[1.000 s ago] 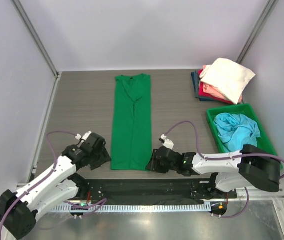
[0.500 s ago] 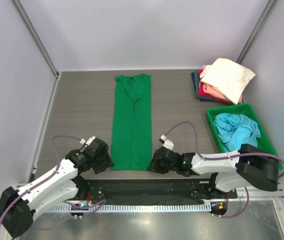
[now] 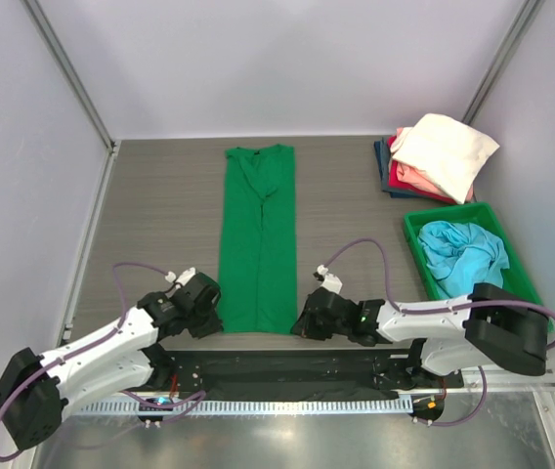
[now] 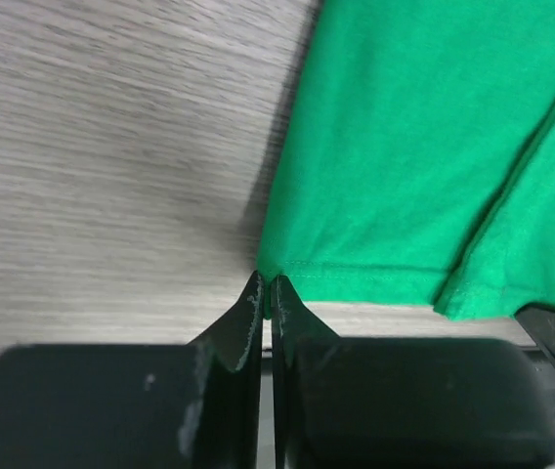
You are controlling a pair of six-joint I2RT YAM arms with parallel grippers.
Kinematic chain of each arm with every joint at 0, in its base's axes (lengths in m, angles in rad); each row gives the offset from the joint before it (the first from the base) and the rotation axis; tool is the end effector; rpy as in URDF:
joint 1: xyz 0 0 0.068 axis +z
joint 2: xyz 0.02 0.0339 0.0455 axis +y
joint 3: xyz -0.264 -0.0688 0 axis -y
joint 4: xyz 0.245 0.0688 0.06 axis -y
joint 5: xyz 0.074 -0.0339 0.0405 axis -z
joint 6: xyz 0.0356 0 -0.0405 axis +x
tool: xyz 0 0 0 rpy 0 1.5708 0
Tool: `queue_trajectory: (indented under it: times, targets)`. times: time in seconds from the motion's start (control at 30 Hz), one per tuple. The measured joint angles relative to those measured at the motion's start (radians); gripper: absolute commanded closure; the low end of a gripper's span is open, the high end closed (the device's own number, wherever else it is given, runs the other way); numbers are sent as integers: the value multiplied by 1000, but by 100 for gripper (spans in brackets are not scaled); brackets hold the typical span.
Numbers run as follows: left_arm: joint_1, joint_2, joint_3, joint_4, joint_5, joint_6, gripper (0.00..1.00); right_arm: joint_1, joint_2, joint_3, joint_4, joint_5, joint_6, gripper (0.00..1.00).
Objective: Fold and stack the t-shirts
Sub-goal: Fold the tshirt
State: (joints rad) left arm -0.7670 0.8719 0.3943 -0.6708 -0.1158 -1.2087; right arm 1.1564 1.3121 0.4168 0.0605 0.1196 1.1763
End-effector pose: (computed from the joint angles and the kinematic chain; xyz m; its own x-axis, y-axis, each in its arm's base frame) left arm 0.1038 -0.0943 0.1565 -0.8454 -0.4753 -0.2438 -0.3820 0.8569 -0.3460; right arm 0.0948 0.2051 0.1340 -0.9239 0.1760 -0.3397 -0.0614 0.8081 0.5858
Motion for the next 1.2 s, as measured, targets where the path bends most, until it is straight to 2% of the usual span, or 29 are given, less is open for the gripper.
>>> queue_trajectory:
  times: [0.13, 0.3, 0.43, 0.57, 0.83, 1.2]
  targets:
    - [-35, -18, 50, -46, -16, -11, 100, 0, -65, -16, -72, 2, -1, 99]
    - [-76, -28, 220, -139, -44, -7, 100, 0, -230, 2, -249, 23, -20, 99]
    - [-76, 8, 358, -204, -95, 37, 100, -39, -252, 123, -379, 33, -78, 99]
    - [-55, 118, 503, -248, -147, 118, 100, -170, -220, 263, -432, 24, -166, 99]
    - [131, 359, 723, -235, -148, 291, 100, -426, 33, 565, -474, -26, -392, 99]
    - [310, 719, 990, -163, -94, 446, 100, -607, 406, 899, -488, -149, -578, 99]
